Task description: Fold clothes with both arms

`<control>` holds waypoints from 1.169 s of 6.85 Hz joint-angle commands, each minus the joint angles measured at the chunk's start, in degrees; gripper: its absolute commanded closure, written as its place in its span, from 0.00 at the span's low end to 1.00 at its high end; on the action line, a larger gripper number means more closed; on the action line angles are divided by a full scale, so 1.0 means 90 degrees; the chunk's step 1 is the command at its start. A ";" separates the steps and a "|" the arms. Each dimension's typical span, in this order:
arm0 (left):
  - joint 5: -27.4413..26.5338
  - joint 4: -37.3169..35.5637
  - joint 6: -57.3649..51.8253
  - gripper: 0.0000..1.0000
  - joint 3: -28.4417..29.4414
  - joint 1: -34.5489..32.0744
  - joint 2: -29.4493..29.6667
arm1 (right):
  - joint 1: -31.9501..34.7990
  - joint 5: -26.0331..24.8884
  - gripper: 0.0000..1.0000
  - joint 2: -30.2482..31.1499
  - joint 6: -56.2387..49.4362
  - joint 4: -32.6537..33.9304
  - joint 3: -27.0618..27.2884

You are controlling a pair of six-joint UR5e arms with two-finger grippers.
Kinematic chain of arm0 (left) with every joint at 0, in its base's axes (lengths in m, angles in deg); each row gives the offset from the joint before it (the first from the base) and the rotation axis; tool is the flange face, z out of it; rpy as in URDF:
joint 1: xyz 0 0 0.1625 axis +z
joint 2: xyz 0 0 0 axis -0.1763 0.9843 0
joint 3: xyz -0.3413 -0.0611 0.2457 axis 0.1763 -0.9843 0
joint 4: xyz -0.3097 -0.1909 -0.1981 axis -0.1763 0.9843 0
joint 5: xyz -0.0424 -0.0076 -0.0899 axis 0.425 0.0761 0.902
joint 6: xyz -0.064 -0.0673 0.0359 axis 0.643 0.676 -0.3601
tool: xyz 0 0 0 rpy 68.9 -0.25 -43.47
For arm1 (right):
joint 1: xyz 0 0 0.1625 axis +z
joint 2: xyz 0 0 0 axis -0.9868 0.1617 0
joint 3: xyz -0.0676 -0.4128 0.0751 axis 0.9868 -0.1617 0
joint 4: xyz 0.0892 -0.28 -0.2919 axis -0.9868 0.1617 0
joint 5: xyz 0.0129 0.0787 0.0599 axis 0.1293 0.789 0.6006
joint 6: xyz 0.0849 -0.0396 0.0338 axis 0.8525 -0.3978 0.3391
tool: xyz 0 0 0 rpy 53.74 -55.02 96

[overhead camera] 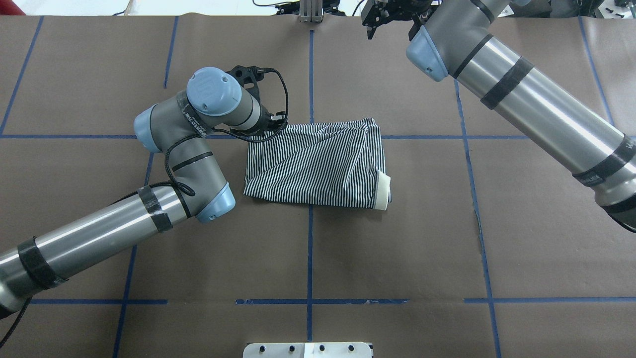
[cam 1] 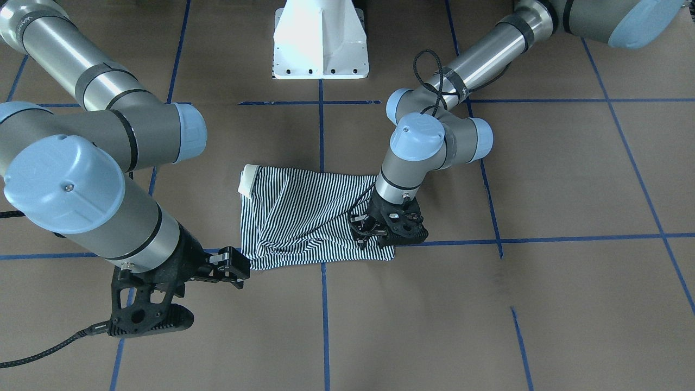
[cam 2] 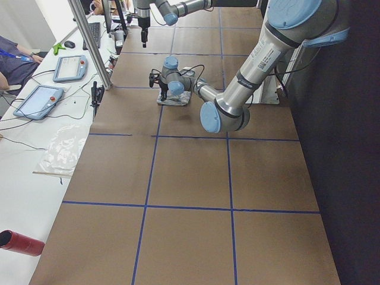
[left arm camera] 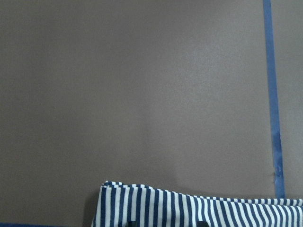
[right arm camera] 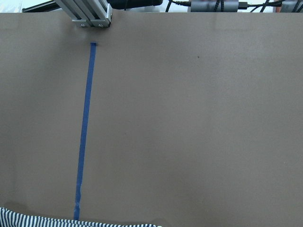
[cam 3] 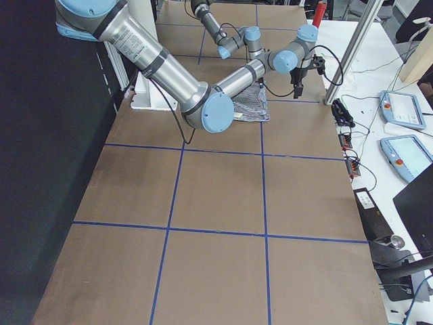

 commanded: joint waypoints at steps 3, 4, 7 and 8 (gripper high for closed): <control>0.0027 -0.0003 -0.0009 1.00 -0.0009 0.0012 0.0006 | 0.0001 -0.0004 0.00 0.0037 -0.0019 -0.0010 0.0000; 0.0037 -0.0013 -0.0009 1.00 -0.0009 0.0002 0.0006 | 0.0001 0.0005 0.00 0.0066 -0.0019 -0.0010 0.0000; 0.0056 -0.0052 -0.0319 1.00 -0.0009 -0.0533 0.0006 | 0.0001 0.0015 0.00 0.0183 0.0000 0.0000 0.0223; 0.0047 -0.0081 -0.0408 1.00 -0.0009 -0.0583 -0.0004 | 0.0001 0.0064 0.00 0.0193 0.0000 -0.0010 0.0234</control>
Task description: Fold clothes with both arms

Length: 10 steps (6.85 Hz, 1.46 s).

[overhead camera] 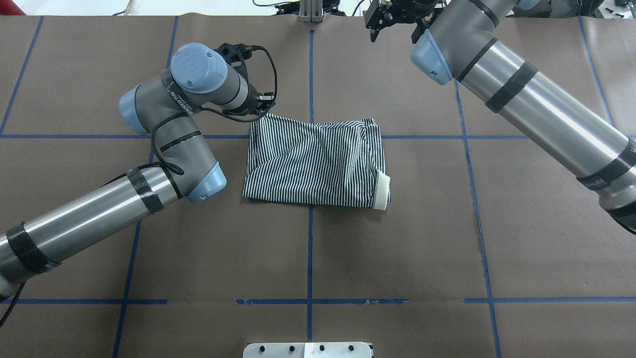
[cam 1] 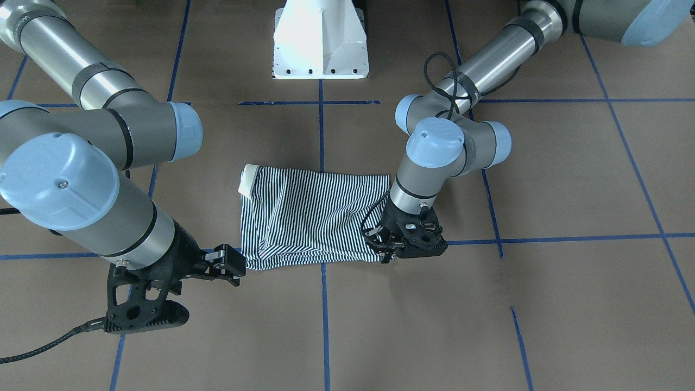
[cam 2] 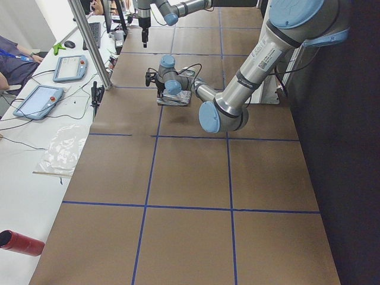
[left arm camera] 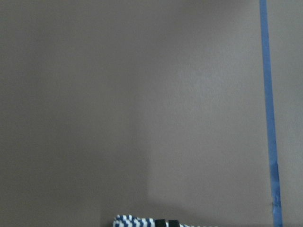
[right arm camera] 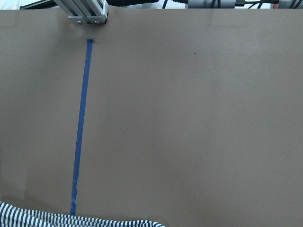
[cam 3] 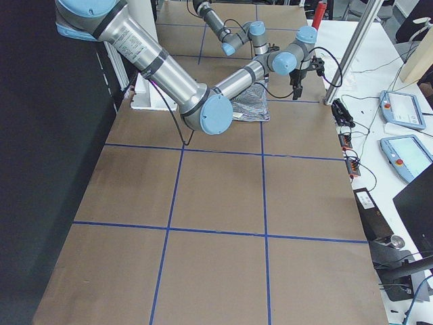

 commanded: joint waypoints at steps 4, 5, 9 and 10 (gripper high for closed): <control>-0.0034 0.0009 -0.0284 0.00 0.0099 -0.0140 -0.0020 | 0.0010 0.0038 0.00 0.0079 -0.0007 0.0005 0.0057; 0.0014 -0.0010 -0.0440 0.00 0.0089 -0.0324 -0.0020 | 0.0097 0.0077 0.00 0.0088 -0.0027 0.0054 0.0067; 0.0796 -0.1556 -0.2602 0.00 -0.1814 -0.1572 -0.1283 | 0.0837 0.0185 0.00 0.1286 -0.1152 0.0810 0.1136; 0.0805 -0.2307 -0.3354 0.00 -0.2762 -0.1817 -0.1821 | 0.1140 0.0146 0.00 0.1589 -0.2156 0.1425 0.1499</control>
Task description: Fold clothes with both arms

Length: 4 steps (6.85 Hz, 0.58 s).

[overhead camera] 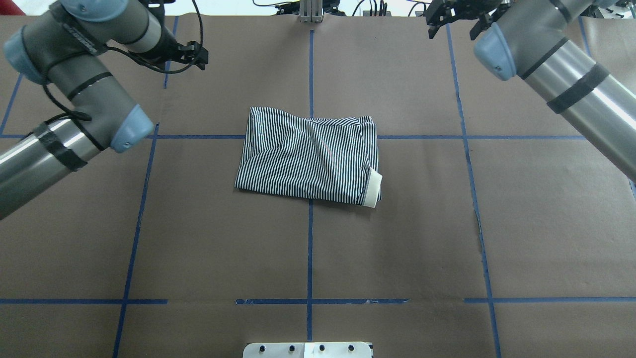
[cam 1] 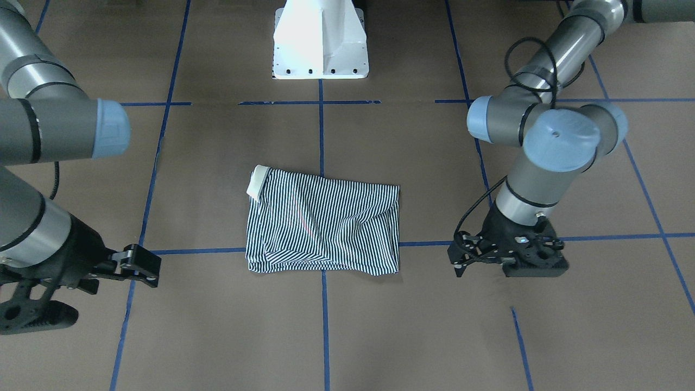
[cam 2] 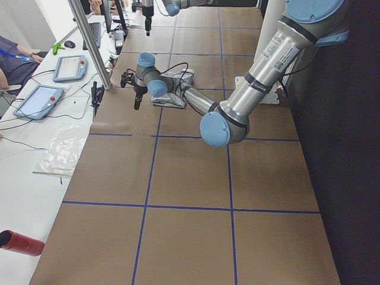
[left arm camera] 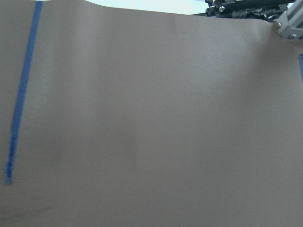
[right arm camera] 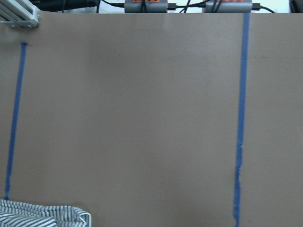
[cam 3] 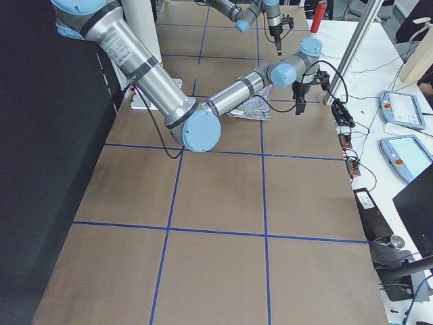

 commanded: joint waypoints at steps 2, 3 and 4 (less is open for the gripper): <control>0.0515 -0.2011 -0.2260 0.00 -0.2628 -0.1031 -0.1818 | 0.1160 0.0017 0.00 0.1791 -0.2925 0.1048 0.1231; 0.0906 -0.2093 -0.3506 0.00 -0.2789 -0.1789 -0.2395 | 0.1706 0.0017 0.00 0.2360 -0.3999 0.1280 0.1379; 0.1093 -0.2103 -0.4987 0.00 -0.2694 -0.2580 -0.2807 | 0.2253 0.0066 0.00 0.2791 -0.5034 0.1592 0.1400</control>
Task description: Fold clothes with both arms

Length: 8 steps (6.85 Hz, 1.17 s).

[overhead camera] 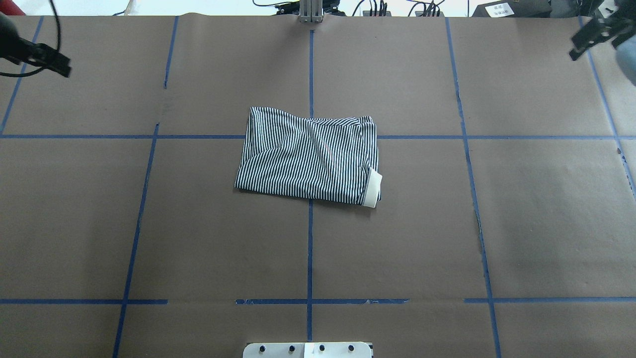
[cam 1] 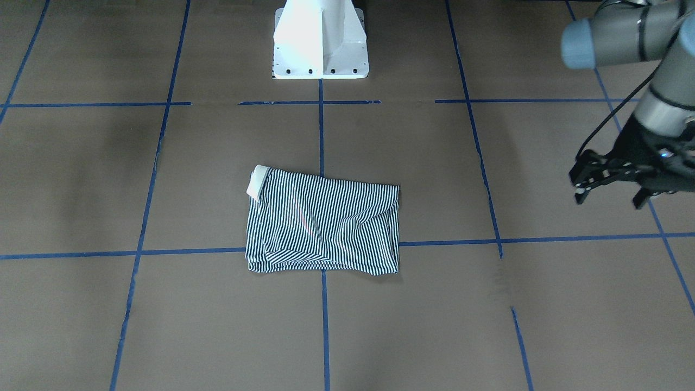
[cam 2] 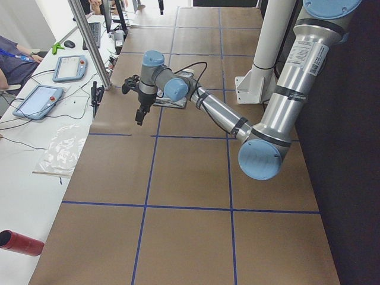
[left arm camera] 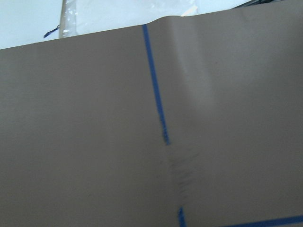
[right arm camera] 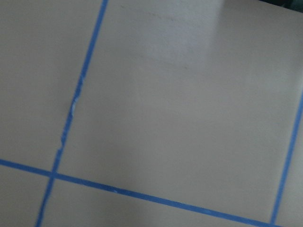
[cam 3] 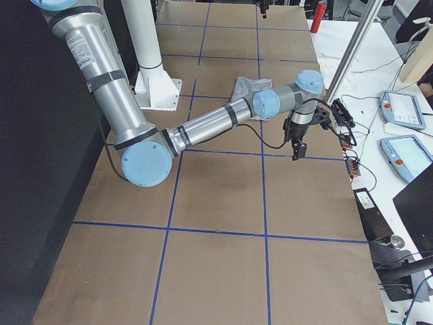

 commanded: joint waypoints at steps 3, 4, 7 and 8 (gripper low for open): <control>0.0831 -0.0123 -0.3851 0.00 0.0875 -0.2637 -0.1516 | 0.1872 0.1090 0.00 0.2388 -0.2297 0.0601 0.0543; 0.0862 0.0544 -0.3832 0.00 0.1071 -0.2669 -0.1878 | 0.1943 0.0911 0.00 0.2458 -0.2297 0.0552 0.0620; 0.0872 0.1350 -0.3891 0.00 0.1551 -0.2620 -0.1999 | 0.1905 0.0783 0.00 0.2547 -0.2219 0.0328 0.0310; 0.0882 0.1206 -0.3707 0.00 0.1581 -0.2611 -0.1980 | 0.1721 0.0821 0.00 0.2528 -0.1919 0.0144 0.0260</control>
